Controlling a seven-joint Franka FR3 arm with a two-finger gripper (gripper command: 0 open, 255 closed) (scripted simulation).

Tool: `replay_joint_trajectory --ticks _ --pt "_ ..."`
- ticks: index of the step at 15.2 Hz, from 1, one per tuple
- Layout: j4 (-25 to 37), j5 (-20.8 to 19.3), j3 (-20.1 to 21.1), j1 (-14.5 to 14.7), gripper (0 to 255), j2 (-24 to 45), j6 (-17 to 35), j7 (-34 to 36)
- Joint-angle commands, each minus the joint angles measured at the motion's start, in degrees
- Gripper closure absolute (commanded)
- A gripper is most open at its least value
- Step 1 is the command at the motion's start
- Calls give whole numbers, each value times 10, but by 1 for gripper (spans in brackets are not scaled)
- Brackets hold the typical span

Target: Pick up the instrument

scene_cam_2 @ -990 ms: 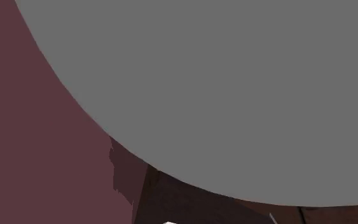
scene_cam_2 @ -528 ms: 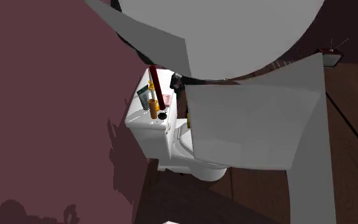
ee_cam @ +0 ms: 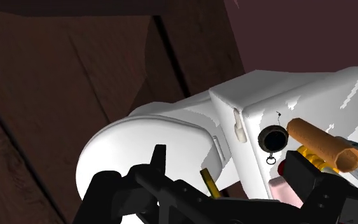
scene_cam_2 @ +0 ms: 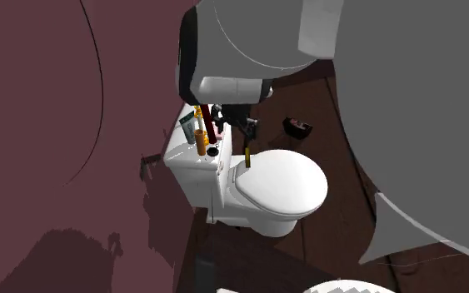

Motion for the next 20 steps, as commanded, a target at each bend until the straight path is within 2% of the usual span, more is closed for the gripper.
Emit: replay_joint_trajectory --ticks 1,5,9,15,20 --pt "28 -43 5 9 0 56 18 51" --pt "92 -120 -12 45 0 159 36 132" --pt "169 -173 -43 94 0 254 40 192" --pt "308 -212 -84 163 0 393 27 244" --pt "320 -221 -95 172 0 422 43 250"
